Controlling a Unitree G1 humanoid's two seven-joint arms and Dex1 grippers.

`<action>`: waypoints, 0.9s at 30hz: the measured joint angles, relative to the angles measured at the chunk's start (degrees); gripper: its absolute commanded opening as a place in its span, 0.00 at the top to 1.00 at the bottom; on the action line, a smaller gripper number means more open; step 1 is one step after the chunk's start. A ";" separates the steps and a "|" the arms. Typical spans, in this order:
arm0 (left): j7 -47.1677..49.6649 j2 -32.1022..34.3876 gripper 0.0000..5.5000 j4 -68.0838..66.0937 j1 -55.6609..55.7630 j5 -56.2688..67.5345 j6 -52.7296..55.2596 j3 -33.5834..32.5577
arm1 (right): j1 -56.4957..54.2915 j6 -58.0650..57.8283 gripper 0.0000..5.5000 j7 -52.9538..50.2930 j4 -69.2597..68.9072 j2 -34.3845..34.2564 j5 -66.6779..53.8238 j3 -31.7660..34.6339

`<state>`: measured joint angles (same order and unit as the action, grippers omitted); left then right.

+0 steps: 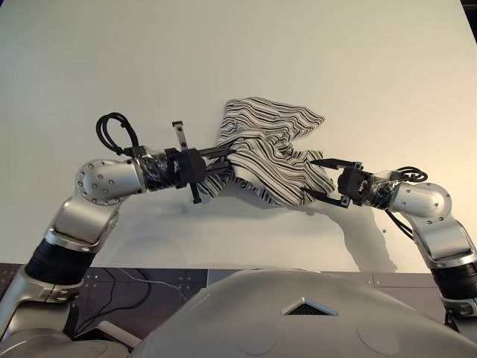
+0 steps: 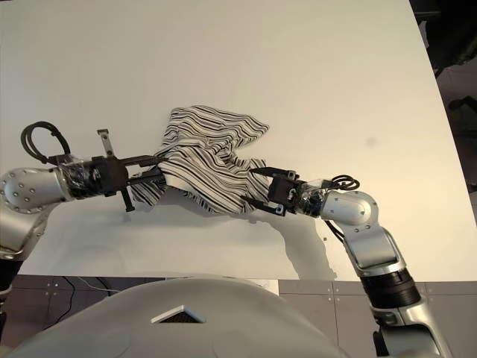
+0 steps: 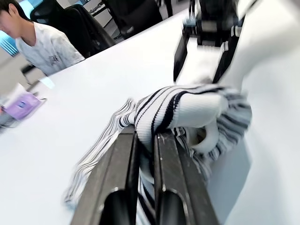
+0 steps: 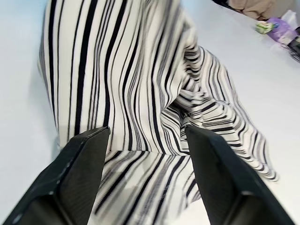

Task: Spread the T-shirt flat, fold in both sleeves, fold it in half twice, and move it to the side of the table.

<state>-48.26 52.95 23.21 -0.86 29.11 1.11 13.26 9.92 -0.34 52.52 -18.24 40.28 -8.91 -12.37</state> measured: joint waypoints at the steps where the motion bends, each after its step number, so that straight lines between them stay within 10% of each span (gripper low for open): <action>1: 0.12 -0.02 0.96 0.76 1.75 3.26 5.16 -0.61 | 0.28 -1.21 0.46 1.52 -1.20 1.24 -0.66 0.01; 12: 5.79 -7.96 0.96 0.01 13.96 3.12 31.38 2.72 | -1.35 -20.47 0.46 7.33 -18.42 5.21 -20.05 0.51; 21: 6.14 -14.37 0.96 -0.33 18.04 2.09 40.26 3.63 | -3.62 -14.33 0.46 1.27 -5.64 -1.68 4.52 -20.86; 27: 4.18 -11.03 0.96 -0.01 15.31 -0.80 40.59 2.40 | -7.32 -6.31 0.46 -8.65 2.24 -1.45 13.26 -14.05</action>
<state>-44.08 41.93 23.21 14.45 28.31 41.70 15.66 2.60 -6.64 43.86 -15.99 38.82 4.35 -26.42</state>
